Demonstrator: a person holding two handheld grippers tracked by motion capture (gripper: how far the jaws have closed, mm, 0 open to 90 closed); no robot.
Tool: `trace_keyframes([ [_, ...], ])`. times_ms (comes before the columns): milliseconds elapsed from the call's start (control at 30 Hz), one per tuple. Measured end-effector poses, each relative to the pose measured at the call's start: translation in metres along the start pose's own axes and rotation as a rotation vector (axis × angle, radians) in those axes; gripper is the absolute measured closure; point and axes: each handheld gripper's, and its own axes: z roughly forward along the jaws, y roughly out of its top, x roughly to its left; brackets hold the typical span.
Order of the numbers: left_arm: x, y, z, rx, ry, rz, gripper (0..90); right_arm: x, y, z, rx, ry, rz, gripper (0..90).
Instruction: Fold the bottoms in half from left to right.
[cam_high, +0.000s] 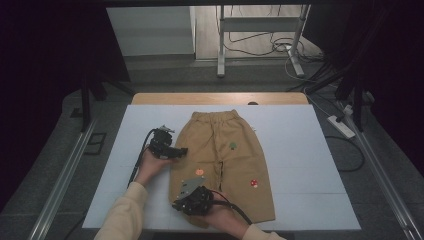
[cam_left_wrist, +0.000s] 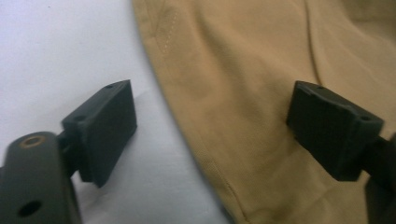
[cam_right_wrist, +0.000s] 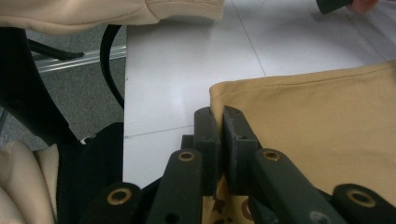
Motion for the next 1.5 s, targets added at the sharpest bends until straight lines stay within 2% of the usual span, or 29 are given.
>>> trace_keyframes([
  [133,-0.003,0.000,0.000,0.002,0.000,-0.002,19.3,0.000,0.000,0.000,0.001,-0.002,0.002,84.5],
  [200,-0.006,0.000,0.000,0.006,0.000,0.015,23.1,0.000,0.000,0.000,0.000,-0.003,0.001,84.5],
  [233,-0.008,0.000,0.000,0.006,-0.001,0.023,27.0,0.000,0.000,0.000,0.000,-0.003,0.001,84.5],
  [267,-0.009,0.001,-0.001,0.011,0.025,0.028,35.7,0.000,0.000,0.000,0.006,-0.002,0.000,84.6],
  [300,-0.009,0.001,-0.001,0.011,0.025,0.028,42.1,0.000,0.000,0.000,-0.001,0.000,0.004,84.5],
  [333,-0.008,0.000,-0.002,0.002,0.032,0.011,47.4,0.000,-0.001,0.000,-0.003,0.001,0.004,84.6],
  [367,-0.008,0.000,-0.002,0.002,0.032,0.011,53.2,0.000,-0.001,0.000,-0.003,0.001,0.004,84.6],
  [500,-0.006,-0.001,-0.004,0.002,0.033,0.002,68.1,0.000,-0.001,0.001,0.001,0.000,0.003,84.5],
  [633,-0.005,-0.002,-0.004,0.003,-0.007,-0.006,79.9,0.000,-0.001,0.001,0.000,0.001,0.004,84.6],
  [700,-0.005,-0.002,-0.003,0.002,-0.040,-0.007,81.8,0.000,-0.001,0.001,0.000,0.000,0.004,84.6],
  [1000,-0.005,-0.002,-0.005,-0.006,-0.048,0.001,84.2,0.000,-0.001,0.000,0.000,0.000,0.002,84.6],
  [1400,-0.005,0.002,-0.020,-0.089,-0.101,-0.021,84.3,0.001,0.000,-0.005,-0.010,-0.004,-0.002,84.6],
  [1500,-0.007,0.002,-0.021,-0.100,-0.110,-0.015,84.3,0.001,0.000,-0.007,-0.014,-0.004,-0.002,84.6],
])
